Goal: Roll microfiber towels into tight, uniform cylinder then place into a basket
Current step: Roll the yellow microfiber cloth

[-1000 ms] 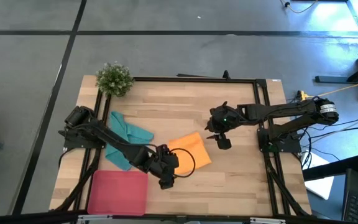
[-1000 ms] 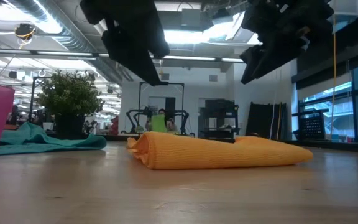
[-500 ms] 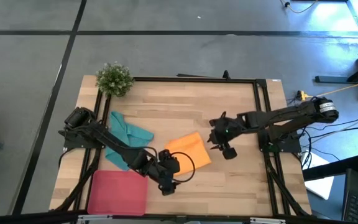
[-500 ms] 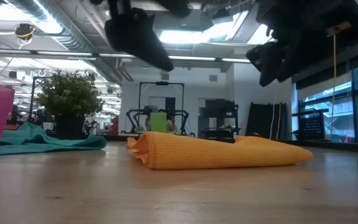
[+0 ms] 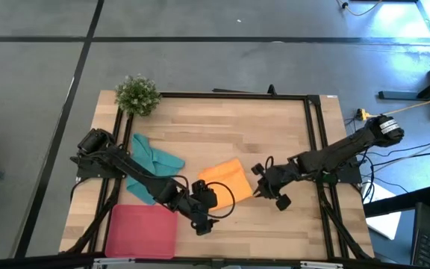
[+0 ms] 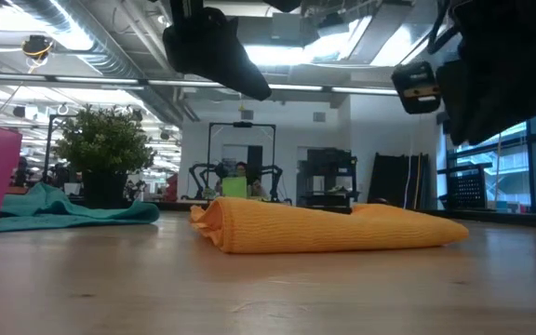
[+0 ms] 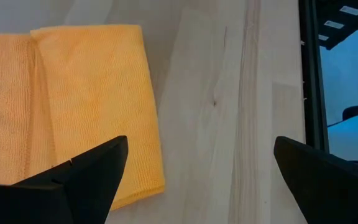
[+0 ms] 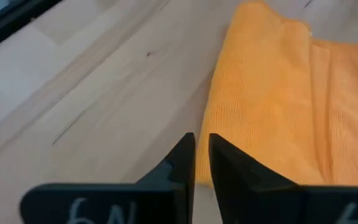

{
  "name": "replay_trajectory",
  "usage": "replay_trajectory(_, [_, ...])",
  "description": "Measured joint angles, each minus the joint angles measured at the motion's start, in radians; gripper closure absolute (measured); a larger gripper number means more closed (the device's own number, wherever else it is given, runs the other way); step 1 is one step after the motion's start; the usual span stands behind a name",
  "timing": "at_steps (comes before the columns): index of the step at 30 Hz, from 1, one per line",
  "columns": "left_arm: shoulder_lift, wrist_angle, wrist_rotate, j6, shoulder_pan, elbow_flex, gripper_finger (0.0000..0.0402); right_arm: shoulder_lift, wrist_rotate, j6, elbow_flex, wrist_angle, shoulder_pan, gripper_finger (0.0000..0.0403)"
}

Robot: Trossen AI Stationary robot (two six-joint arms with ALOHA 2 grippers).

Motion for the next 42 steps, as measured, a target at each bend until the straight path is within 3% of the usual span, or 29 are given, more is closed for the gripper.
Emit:
replay_trajectory(7, [0.0, 0.0, 0.0, -0.001, 0.0, 0.0, 0.0005, 0.06, -0.004, 0.057, -0.01, 0.065, 0.001, 0.0343])
replay_trajectory(18, [0.0, -0.003, -0.034, 0.0, 0.0, 0.0, 0.0005, 0.19, 0.0, 0.027, -0.009, 0.162, 0.001, 0.0248])
replay_trajectory(23, [0.0, -0.01, -0.034, 0.0, 0.0, 0.0, 0.0005, 0.27, 0.048, -0.03, -0.01, 0.17, 0.001, 0.0232])
replay_trajectory(28, [0.0, -0.01, -0.034, 0.001, 0.0, 0.0, 0.0005, 0.321, 0.164, -0.029, -0.007, 0.2, 0.003, 0.0231])
replay_trajectory(35, [0.0, -0.01, -0.034, 0.001, 0.0, 0.0, 0.0005, 0.345, 0.19, 0.024, -0.006, 0.208, 0.003, 0.0239])
replay_trajectory(38, [0.0, -0.015, -0.034, 0.001, 0.0, 0.0, 0.0005, 0.349, 0.195, 0.064, -0.006, 0.211, 0.004, 0.027])
replay_trajectory(42, [0.0, -0.018, -0.034, 0.001, 0.0, 0.0, 0.0005, 0.351, 0.206, 0.108, -0.006, 0.224, 0.003, 0.0341])
